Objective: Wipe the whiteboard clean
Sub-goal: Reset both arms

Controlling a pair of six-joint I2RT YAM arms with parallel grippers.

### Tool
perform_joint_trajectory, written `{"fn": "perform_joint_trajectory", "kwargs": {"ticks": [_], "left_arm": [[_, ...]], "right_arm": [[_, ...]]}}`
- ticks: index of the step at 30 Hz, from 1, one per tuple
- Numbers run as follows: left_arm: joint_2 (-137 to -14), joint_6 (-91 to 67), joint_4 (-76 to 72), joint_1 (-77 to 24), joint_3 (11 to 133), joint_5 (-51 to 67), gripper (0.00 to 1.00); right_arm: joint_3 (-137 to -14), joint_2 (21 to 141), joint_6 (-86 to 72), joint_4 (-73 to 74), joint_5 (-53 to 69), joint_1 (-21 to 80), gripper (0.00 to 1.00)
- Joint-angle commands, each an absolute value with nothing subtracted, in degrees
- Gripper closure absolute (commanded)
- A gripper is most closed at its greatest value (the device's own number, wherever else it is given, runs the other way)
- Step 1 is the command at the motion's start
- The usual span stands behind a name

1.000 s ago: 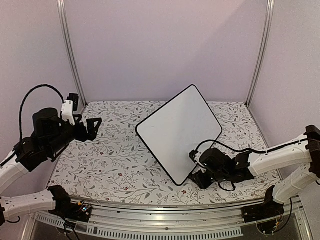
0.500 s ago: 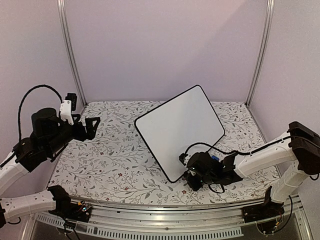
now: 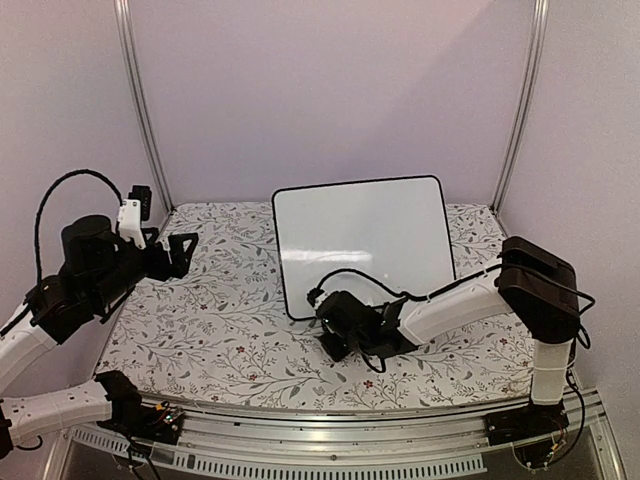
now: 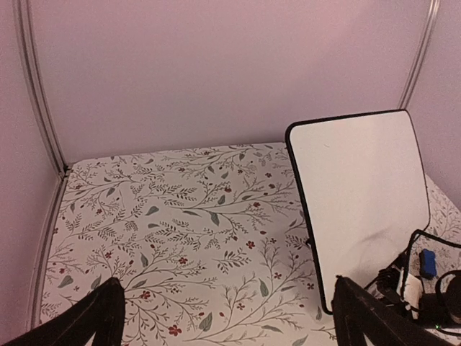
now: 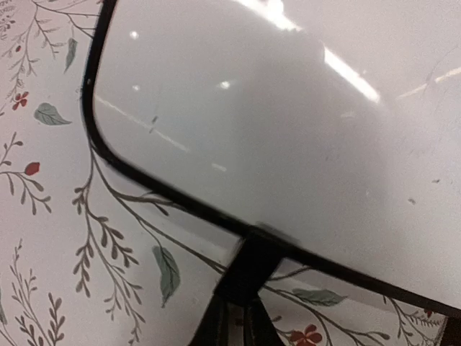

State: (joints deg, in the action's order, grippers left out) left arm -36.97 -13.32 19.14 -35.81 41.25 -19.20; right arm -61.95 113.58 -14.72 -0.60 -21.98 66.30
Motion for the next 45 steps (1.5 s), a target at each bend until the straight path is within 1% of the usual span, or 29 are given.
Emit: {"fn": "perform_joint_trajectory", "kwargs": {"ticks": [1,5,6,11,16,18,20,22,23,24,25,29,32,36,40,45], "left_arm": [[-36.01,-13.06,18.19,-35.16,40.36,-19.16,0.0],[-35.59,-13.09,18.14,-35.08,40.4,-19.2,0.0],[-35.51,-12.95,18.13,-35.09,40.35,-19.18,0.0],[-35.31,-12.73,18.02,-35.05,40.35,-19.0,0.0],[-35.31,-12.63,17.83,-34.82,40.29,-18.41,0.0],[-35.39,-12.63,17.84,-34.72,40.32,-18.16,0.0],[-35.57,-12.65,17.83,-34.73,40.26,-17.96,0.0],[-35.73,-12.64,17.76,-34.73,40.26,-17.57,0.0],[-35.83,-12.62,17.7,-34.65,40.25,-17.31,0.0],[-35.98,-12.57,17.65,-34.68,40.3,-17.08,0.0],[-36.06,-12.57,17.6,-34.67,40.26,-16.79,0.0],[-36.78,-12.43,17.56,-34.63,40.25,-16.19,0.0],[-37.32,-12.37,17.53,-34.63,40.3,-15.53,0.0],[-37.52,-12.18,17.14,-34.67,40.12,-14.7,0.0],[-37.85,-11.98,16.78,-34.66,39.93,-13.27,0.0],[-38.74,-11.23,16.44,-34.7,39.91,-9.76,0.0]], "right_arm": [[-69.03,118.64,-8.64,-5.99,-23.13,65.78,1.0],[-72.58,121.51,-7.6,-6.02,-22.55,65.31,1.0],[-72.68,121.54,-7.42,-5.98,-22.38,65.3,0.98],[-70.96,119.55,-7.54,-5.05,-18.96,65.3,0.82],[-67.24,112.45,-8.0,-3.2,-14.19,66.05,0.62],[-65.81,109.12,-7.59,-1.65,-13.14,66.7,0.5],[-64.08,104.7,-7.09,-0.5,-12.27,67.04,0.35],[-62.03,98.68,-6.83,1.14,-12.29,67.06,0.17],[-61.03,96.48,-6.78,2.27,-12.7,67.06,0.13],[-60.13,93.55,-6.77,3.5,-14.14,67.06,0.03],[-59.51,91.22,-6.89,4.83,-15.71,67.04,0.01],[-58.61,79.04,-8.17,12.66,-22.01,66.25,0.01],[-58.56,72.84,-10.44,18.89,-25.47,63.82,0.01],[-57.92,63.29,-13.2,25.06,-24.86,57.93,0.01],[-57.77,55.91,-13.4,29.7,-28.28,56.01,0.01],[-58.36,50.07,-14.97,36.02,-36.98,55.89,0.01]]}}
